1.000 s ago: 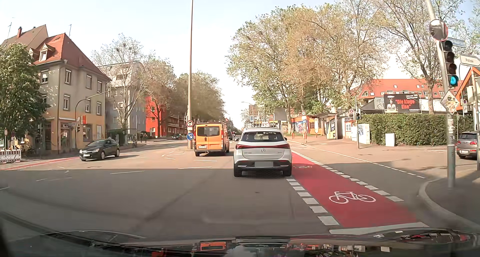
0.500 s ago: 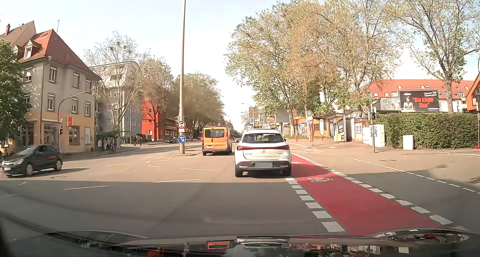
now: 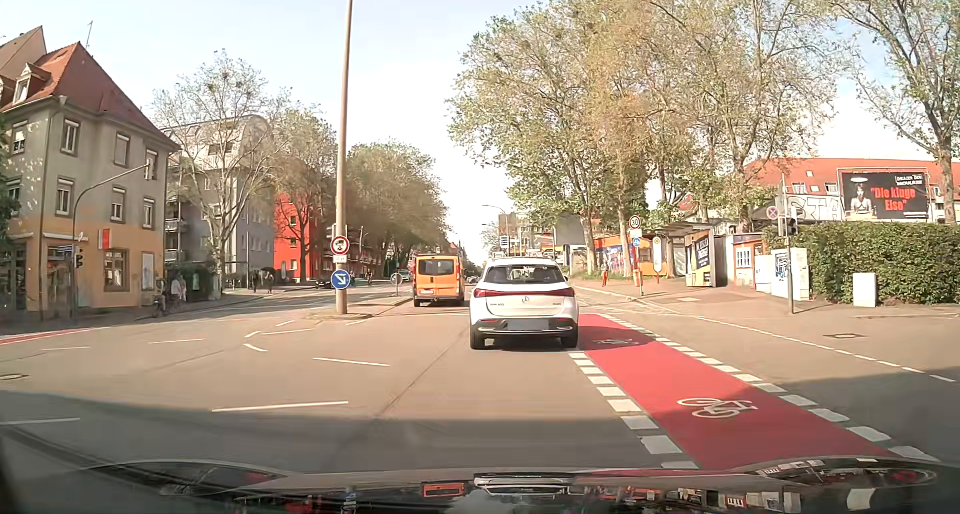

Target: Follow the waypoints while adhering to traffic rules and regulations

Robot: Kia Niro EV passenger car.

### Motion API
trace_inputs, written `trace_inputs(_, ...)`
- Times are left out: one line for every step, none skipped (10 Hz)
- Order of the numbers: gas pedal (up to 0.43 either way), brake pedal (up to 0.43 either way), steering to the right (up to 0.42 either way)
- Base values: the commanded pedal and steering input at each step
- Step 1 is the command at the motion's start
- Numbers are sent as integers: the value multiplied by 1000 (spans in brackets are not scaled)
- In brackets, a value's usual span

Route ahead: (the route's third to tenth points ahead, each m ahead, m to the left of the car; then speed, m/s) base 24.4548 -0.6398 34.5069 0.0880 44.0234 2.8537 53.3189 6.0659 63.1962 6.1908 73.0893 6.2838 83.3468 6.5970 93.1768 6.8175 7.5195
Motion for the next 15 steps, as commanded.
trace_inputs(268, 0, 1)
trace_inputs(280, 0, 1)
trace_inputs(280, 0, 0)
trace_inputs(287, 0, 0)
trace_inputs(287, 0, 0)
trace_inputs(287, 0, 0)
trace_inputs(287, 0, 0)
trace_inputs(287, 0, 0)
trace_inputs(287, 0, -2)
trace_inputs(287, 0, -3)
trace_inputs(287, 0, -3)
trace_inputs(287, 0, -4)
trace_inputs(287, 0, -7)
trace_inputs(287, 0, -10)
trace_inputs(287, 0, -14)
